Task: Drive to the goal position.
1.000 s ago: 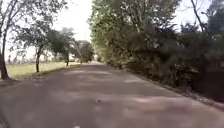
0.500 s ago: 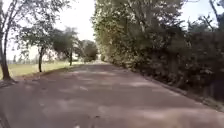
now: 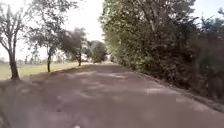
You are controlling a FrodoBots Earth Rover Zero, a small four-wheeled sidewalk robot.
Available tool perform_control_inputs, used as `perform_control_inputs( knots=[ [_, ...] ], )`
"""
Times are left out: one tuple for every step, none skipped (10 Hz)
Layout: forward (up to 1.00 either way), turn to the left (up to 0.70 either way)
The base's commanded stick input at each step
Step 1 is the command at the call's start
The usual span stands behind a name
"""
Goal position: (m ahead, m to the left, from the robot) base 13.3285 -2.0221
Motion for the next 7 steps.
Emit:
perform_control_inputs(
  knots=[
    [1.0, -0.08],
    [1.0, -0.08],
    [1.0, -0.09],
    [1.0, -0.09],
    [1.0, -0.09],
    [1.0, -0.09],
    [1.0, -0.09]
  ],
)
